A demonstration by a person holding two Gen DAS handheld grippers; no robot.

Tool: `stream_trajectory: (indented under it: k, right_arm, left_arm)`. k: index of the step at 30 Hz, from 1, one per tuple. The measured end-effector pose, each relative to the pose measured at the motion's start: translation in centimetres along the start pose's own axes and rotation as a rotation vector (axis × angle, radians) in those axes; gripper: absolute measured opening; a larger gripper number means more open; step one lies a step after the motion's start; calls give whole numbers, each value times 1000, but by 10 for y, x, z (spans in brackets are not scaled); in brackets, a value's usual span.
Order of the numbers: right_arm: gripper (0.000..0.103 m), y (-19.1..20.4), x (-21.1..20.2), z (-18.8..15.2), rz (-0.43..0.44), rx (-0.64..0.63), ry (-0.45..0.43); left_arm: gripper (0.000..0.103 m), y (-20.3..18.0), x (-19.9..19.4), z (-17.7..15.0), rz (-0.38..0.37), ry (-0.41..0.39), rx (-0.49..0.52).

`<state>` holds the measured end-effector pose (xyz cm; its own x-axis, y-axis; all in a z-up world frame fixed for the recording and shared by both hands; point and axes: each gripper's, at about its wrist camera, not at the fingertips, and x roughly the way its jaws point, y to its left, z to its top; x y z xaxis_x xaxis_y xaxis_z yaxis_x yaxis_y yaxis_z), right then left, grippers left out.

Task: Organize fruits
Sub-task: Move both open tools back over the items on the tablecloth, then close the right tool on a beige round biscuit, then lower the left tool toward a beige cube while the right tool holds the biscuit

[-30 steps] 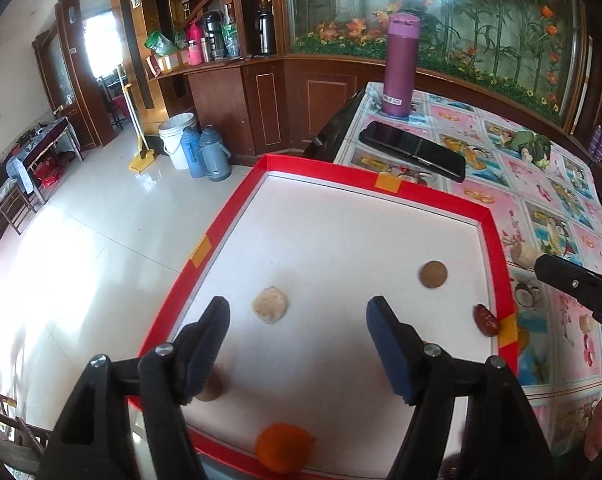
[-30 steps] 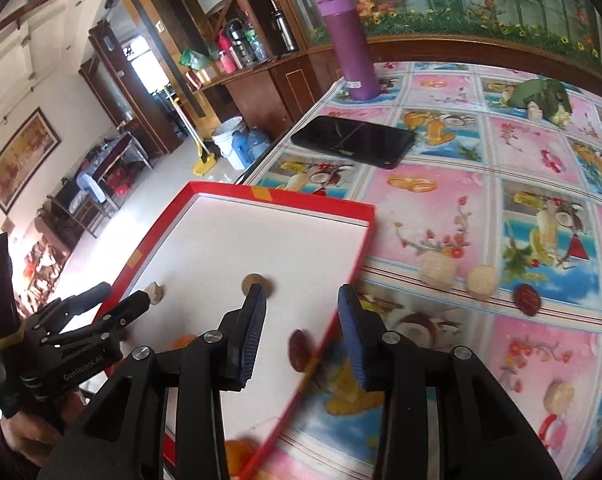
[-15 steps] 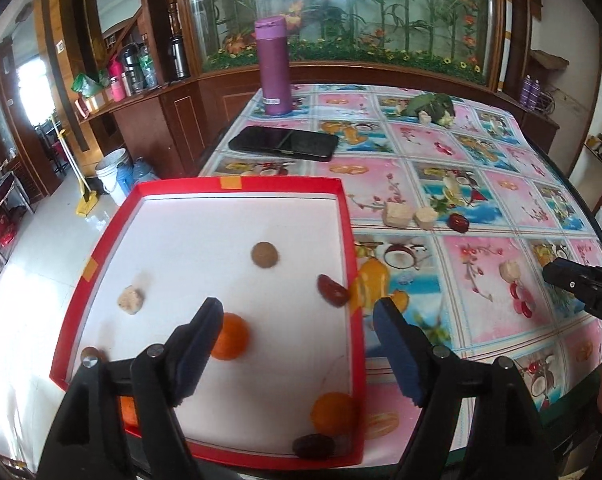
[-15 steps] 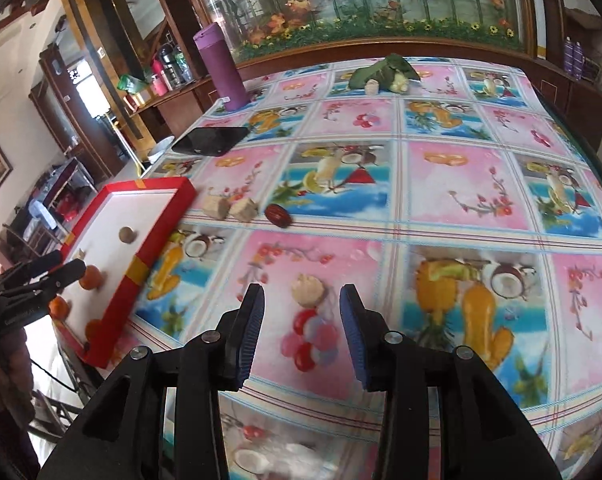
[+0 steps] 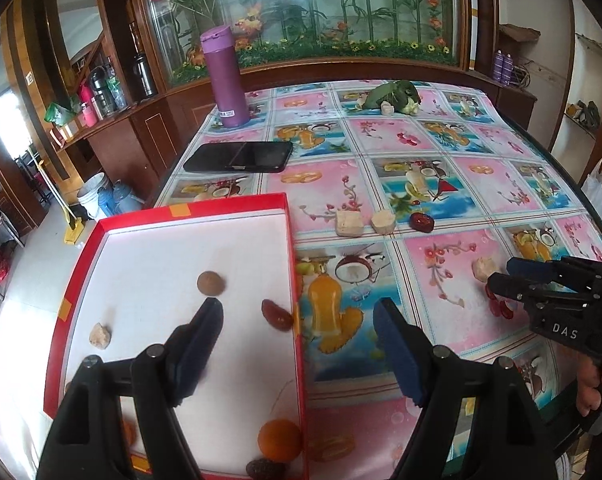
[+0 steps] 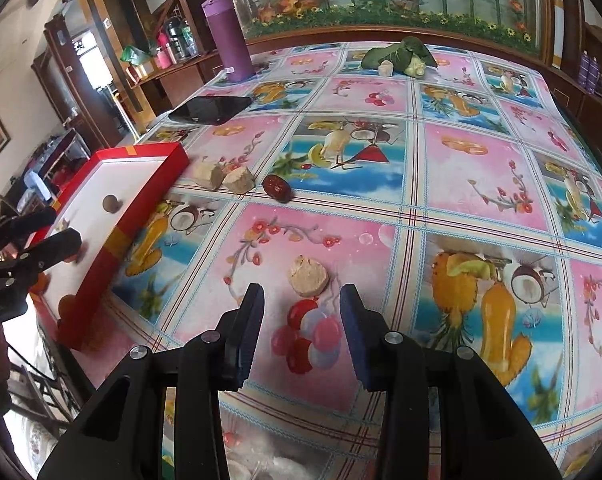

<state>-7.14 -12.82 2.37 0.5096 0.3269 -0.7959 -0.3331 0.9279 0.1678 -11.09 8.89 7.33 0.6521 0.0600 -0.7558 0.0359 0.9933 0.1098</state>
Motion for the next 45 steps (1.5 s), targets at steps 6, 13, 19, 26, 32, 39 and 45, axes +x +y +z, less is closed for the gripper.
stream_trajectory:
  k: [6,13,19,26,32,39,45]
  right_arm:
    - [38,1,13,3,-69,-18,17]
    - [24,0,15,4,-85,-47,0]
    - [24,-16,17,8,-38,1,-43]
    - [24,-21,17,10,-4,22,-52]
    - [24,-23,17,9,2,26,-53]
    - [24,-20,18,9,-14,9,-61]
    - [24,-20,18,9,-10,12,-62]
  left_arm:
    - [82,-12,28,23,-6,43,36]
    - [82,-30,67,42,20,106,82]
    - [82,-36,98,54,44,153,81]
    - [82,-41,119,59,70,184,85]
    - [73,-37,128,63,83,182,58]
    - [45,-36,131,64,81,170,45]
    - [44,-36,128,61,64,165,64]
